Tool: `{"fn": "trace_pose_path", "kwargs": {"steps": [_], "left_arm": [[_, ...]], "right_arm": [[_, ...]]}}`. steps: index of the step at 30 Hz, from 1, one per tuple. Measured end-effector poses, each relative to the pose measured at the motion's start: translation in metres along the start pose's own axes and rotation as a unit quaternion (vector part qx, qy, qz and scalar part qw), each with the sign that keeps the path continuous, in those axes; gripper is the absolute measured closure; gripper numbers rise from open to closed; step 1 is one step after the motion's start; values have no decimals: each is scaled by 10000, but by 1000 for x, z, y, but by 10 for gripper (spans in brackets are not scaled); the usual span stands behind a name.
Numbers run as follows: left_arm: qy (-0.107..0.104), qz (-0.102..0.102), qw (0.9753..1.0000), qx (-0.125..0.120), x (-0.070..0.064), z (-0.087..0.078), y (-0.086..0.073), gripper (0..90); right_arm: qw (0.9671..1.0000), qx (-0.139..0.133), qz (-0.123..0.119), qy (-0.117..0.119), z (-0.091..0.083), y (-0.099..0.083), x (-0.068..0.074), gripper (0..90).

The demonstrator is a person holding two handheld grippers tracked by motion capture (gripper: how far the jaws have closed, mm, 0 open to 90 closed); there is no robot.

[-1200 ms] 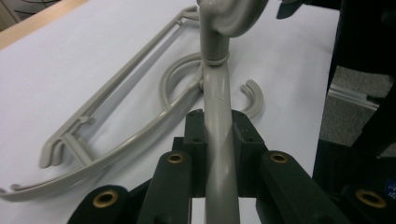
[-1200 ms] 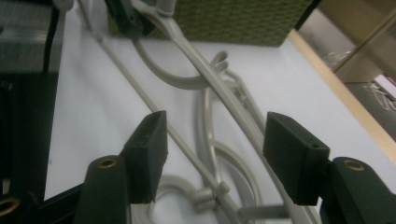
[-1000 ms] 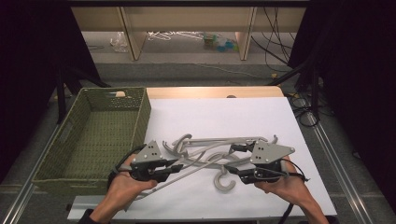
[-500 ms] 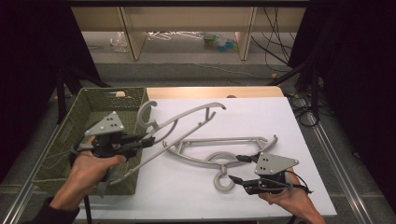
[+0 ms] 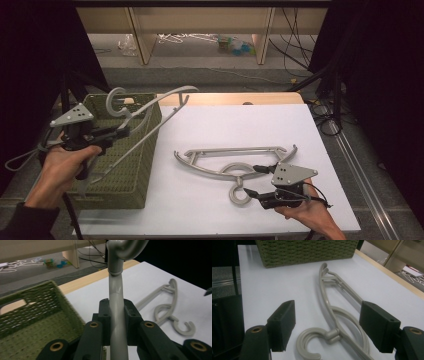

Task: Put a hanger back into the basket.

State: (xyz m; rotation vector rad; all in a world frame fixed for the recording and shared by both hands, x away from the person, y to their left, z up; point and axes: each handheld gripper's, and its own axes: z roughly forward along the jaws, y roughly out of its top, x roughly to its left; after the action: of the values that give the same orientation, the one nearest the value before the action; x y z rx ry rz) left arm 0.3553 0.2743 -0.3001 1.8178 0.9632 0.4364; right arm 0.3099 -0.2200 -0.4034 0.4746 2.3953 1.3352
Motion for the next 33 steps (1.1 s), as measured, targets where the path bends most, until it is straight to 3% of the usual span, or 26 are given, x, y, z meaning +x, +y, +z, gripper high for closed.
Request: {"fn": "trace_pose_path", "kwargs": {"steps": [1,2,6,13,17,21,26,29,33], "left_arm": [[196,142,9997,8,7,-2,1,788],[265,174,9995,-4,11,-4,1,788],[383,242,9990,-3,27,-9,-1,788],[571,416,9973,216,50,-10,-10,788],[728,346,9964,278,66,-10,-20,788],[780,291,9963,191,80,-13,-27,788],[842,271,9958,217,90,-17,-30,788],[965,397,9941,293,96,-19,-34,788],[1027,351,9931,435,102,-18,-42,788]], "right_arm": [[10000,44,-14,26,0,0,0,302],[10000,13,-19,-4,1,0,0,302],[10000,18,14,6,1,-1,0,299],[10000,42,28,7,2,-1,0,296],[10000,73,32,31,3,-2,0,296],[9999,90,26,46,3,-2,0,296],[9999,118,37,71,4,-3,0,296],[9999,118,22,85,4,-3,1,296],[9998,157,32,92,4,-3,0,296]]}}
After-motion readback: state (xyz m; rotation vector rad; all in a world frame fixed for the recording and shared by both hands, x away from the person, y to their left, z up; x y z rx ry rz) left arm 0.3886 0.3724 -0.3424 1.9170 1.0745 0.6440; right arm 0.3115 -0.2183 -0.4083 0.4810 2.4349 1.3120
